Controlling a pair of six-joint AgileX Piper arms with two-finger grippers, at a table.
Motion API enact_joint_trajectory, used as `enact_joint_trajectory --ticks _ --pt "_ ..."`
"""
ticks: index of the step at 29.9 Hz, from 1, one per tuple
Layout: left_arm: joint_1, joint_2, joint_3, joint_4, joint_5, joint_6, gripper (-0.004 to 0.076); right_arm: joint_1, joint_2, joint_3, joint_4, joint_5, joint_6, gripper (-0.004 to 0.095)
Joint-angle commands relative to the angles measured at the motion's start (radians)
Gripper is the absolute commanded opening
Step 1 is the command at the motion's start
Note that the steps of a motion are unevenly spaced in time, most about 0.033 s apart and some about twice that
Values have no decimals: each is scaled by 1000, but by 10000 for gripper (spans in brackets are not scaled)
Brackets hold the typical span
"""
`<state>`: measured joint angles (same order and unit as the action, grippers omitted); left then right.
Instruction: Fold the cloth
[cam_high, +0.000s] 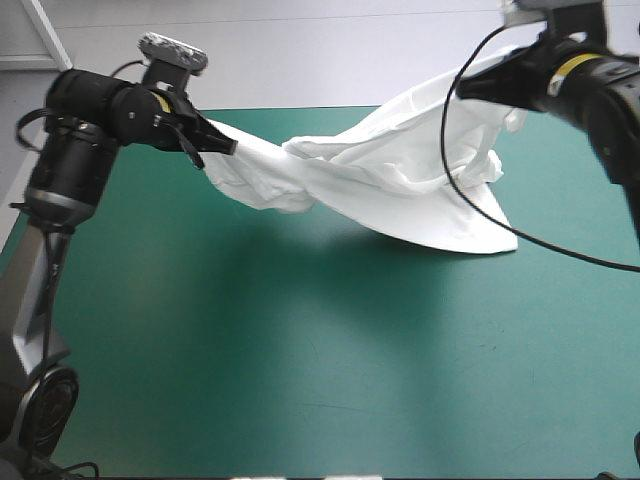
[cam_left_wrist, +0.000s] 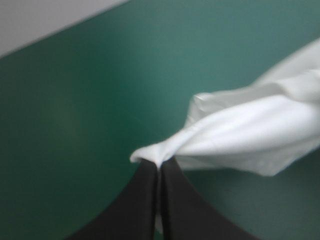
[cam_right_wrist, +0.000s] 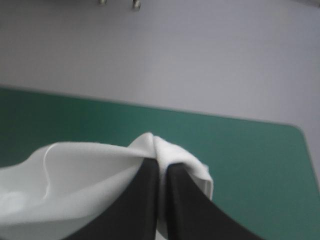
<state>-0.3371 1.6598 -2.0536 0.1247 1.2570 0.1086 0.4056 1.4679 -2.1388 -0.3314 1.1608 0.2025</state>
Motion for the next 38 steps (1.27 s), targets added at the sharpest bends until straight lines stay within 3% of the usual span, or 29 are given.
enact_joint_trajectory --ticks 1,12,18,25,34,38 --pt "-4 -113 -102 125 29 -1 -9 1 -43 -190 -141 -43 6 -19" --pt "-4 -220 -214 479 16 -3 -9 1 -50 -530 -407 -23 -1 -19" --pt "-3 -242 -299 623 -1 -37 -9 1 -90 -588 -446 -48 -20 -19" --pt "-3 -247 -424 394 31 34 -9 1 -131 -586 -349 -53 -33 -19" --pt "-1 -156 -292 261 24 83 -8 1 -35 -469 -355 -7 -50 -19" --pt "79 -50 -228 113 -31 80 -8 -3 74 -374 -380 -36 -30 -19"
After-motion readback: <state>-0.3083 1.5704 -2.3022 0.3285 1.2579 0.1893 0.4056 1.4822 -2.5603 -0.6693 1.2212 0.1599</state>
